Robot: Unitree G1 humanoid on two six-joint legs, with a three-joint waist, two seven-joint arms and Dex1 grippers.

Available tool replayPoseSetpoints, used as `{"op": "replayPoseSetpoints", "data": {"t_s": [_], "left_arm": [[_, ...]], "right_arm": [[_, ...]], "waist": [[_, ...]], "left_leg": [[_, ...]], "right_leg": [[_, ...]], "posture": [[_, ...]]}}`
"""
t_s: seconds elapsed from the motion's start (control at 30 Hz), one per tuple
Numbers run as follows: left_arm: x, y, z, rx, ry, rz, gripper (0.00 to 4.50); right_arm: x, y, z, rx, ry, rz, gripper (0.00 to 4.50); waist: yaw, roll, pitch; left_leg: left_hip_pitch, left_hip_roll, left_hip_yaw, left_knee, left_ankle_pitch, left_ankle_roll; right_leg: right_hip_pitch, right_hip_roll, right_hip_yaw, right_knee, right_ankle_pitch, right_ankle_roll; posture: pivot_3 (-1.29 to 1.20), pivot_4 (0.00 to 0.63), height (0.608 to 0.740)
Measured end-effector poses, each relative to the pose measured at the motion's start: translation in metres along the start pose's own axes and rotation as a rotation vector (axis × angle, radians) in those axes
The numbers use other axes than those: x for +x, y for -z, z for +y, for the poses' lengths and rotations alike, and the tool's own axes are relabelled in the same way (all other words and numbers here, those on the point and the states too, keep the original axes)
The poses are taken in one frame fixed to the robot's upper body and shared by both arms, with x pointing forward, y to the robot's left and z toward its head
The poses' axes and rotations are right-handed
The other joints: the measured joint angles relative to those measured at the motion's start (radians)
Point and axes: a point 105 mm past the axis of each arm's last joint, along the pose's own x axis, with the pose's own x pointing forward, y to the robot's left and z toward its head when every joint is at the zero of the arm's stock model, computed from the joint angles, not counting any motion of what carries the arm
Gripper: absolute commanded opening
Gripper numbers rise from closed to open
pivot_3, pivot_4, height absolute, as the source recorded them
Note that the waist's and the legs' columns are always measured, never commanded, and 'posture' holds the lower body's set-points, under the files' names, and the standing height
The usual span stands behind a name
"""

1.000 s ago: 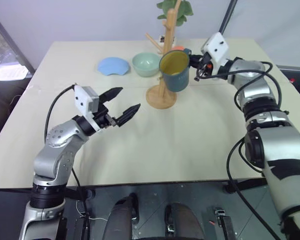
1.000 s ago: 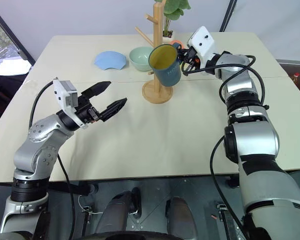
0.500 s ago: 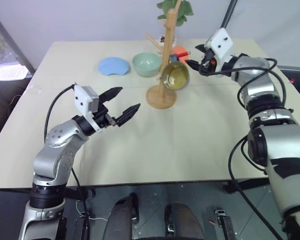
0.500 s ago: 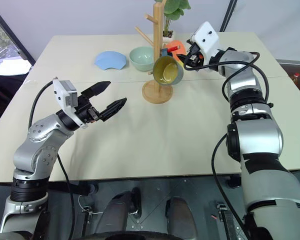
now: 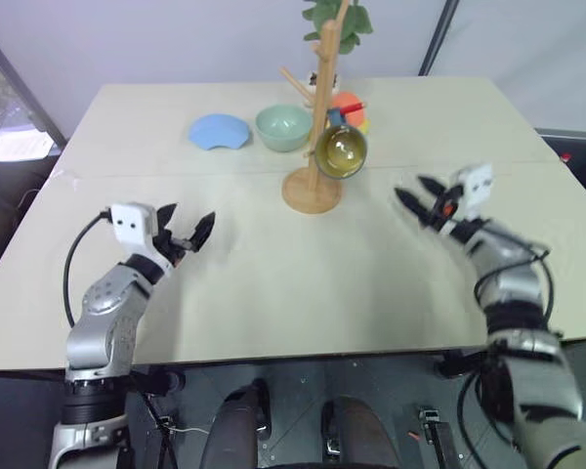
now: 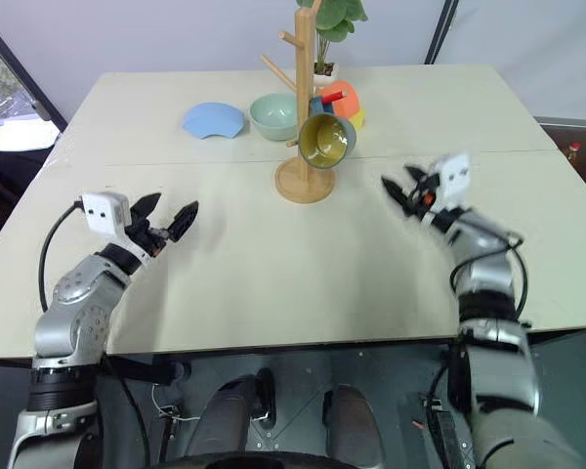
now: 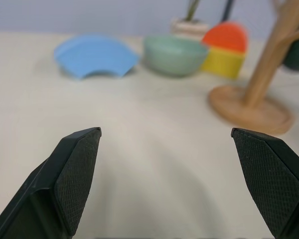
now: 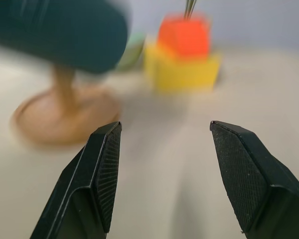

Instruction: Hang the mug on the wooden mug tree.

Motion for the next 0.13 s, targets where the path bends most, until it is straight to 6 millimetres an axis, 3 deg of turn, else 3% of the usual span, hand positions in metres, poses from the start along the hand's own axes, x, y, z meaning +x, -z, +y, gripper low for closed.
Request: {"op": "replayPoseSetpoints", "data": {"t_s": [0.13], "left_arm": [[-0.0029, 0.0088, 0.0041, 0.001, -0.027, 0.015, 4.50]], "right_arm": [[-0.0022, -0.0081, 0.0122, 0.012, -0.014, -0.041, 2.91]], "waist": [[0.002, 0.000, 0.000]], "left_leg": [[0.000, 0.000, 0.000, 0.000, 0.000, 0.000]], "right_leg": [[-0.002, -0.001, 0.000, -0.001, 0.001, -0.002]], "posture": [[0.00, 0.150, 0.740]]}}
